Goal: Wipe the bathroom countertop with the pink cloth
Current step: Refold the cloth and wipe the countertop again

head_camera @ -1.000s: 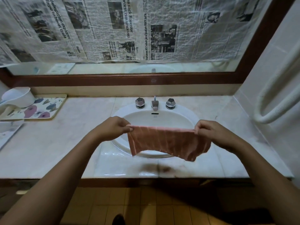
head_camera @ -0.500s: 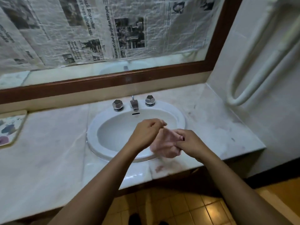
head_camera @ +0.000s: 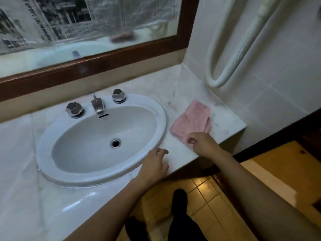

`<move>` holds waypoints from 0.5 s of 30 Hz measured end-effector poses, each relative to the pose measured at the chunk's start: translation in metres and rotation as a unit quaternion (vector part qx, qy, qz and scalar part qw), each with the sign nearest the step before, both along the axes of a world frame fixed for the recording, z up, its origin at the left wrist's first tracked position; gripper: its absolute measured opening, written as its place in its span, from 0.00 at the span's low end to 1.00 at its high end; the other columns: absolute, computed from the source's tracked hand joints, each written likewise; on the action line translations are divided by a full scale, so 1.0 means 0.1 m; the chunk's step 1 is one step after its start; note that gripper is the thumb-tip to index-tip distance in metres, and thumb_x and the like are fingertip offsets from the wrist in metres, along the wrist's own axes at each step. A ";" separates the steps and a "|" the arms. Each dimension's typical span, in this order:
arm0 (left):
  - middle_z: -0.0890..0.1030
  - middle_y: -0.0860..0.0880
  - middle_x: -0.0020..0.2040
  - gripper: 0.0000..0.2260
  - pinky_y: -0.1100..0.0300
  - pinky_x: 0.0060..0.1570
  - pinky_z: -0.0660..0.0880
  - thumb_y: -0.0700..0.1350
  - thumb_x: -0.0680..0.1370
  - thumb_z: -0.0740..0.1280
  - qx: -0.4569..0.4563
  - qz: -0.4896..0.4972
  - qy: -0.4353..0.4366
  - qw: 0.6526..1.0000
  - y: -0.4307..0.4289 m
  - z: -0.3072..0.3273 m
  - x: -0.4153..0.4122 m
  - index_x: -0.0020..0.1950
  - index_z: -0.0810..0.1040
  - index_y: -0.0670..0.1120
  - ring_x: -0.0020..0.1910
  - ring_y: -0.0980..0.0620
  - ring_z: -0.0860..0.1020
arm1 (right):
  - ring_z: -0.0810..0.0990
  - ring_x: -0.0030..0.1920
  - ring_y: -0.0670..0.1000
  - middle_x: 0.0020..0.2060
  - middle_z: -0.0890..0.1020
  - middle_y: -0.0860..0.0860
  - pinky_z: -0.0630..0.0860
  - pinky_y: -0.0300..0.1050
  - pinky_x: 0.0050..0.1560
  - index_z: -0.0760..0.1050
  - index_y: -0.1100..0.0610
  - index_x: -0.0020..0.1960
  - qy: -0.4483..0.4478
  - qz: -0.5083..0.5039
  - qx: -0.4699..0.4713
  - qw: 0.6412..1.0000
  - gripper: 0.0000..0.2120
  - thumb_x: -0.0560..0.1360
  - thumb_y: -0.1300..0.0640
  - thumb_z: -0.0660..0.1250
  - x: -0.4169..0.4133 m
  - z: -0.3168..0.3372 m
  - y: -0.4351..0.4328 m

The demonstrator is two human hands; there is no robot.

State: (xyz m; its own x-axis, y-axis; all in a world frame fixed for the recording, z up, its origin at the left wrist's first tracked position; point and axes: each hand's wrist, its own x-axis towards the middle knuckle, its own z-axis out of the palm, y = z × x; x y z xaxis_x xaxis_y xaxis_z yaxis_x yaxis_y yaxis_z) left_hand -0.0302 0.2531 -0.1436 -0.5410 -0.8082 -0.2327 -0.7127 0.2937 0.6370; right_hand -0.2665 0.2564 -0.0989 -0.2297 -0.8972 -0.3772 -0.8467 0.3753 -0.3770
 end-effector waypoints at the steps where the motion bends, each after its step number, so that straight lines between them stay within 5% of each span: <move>1: 0.72 0.46 0.72 0.22 0.59 0.71 0.65 0.45 0.80 0.65 -0.023 -0.011 -0.005 1.000 0.00 -0.06 -0.09 0.74 0.73 0.47 0.71 0.47 0.71 | 0.81 0.58 0.57 0.54 0.84 0.52 0.77 0.45 0.57 0.83 0.50 0.53 0.009 0.004 0.020 1.000 0.13 0.76 0.65 0.65 -0.03 -0.10 0.04; 3: 0.71 0.44 0.73 0.22 0.57 0.73 0.64 0.46 0.80 0.65 -0.078 -0.026 -0.014 0.997 -0.04 -0.19 -0.28 0.74 0.72 0.45 0.71 0.46 0.71 | 0.81 0.55 0.55 0.51 0.82 0.51 0.76 0.44 0.51 0.80 0.51 0.50 0.007 -0.011 -0.009 1.000 0.10 0.77 0.64 0.65 -0.14 -0.26 0.02; 6: 0.73 0.40 0.73 0.23 0.49 0.76 0.63 0.50 0.82 0.63 -0.145 -0.036 -0.032 0.988 -0.14 -0.49 -0.50 0.74 0.72 0.42 0.72 0.41 0.72 | 0.72 0.67 0.56 0.68 0.74 0.54 0.73 0.54 0.68 0.71 0.55 0.71 -0.003 0.011 -0.100 0.995 0.21 0.81 0.52 0.54 -0.30 -0.54 -0.25; 9: 0.69 0.40 0.79 0.27 0.47 0.80 0.59 0.55 0.84 0.59 -0.150 -0.008 -0.062 0.987 -0.16 -0.75 -0.60 0.79 0.69 0.42 0.78 0.40 0.67 | 0.49 0.83 0.59 0.84 0.51 0.57 0.53 0.61 0.81 0.50 0.49 0.84 0.020 0.068 -0.044 0.997 0.34 0.79 0.39 0.43 -0.49 -0.84 -0.61; 11: 0.65 0.41 0.81 0.28 0.50 0.82 0.54 0.55 0.83 0.59 -0.167 -0.001 -0.061 0.984 -0.17 -0.80 -0.64 0.81 0.66 0.43 0.81 0.43 0.63 | 0.40 0.84 0.58 0.84 0.43 0.55 0.42 0.61 0.82 0.43 0.48 0.85 0.059 0.081 -0.033 0.994 0.37 0.79 0.35 0.40 -0.63 -1.01 -0.90; 15: 0.61 0.42 0.83 0.29 0.54 0.83 0.48 0.53 0.83 0.61 -0.194 -0.006 -0.069 0.979 -0.21 -0.72 -0.69 0.81 0.65 0.42 0.83 0.45 0.59 | 0.51 0.83 0.64 0.83 0.54 0.61 0.49 0.67 0.81 0.52 0.53 0.84 0.129 0.083 -0.110 0.982 0.37 0.80 0.36 0.49 -0.86 -1.17 -1.89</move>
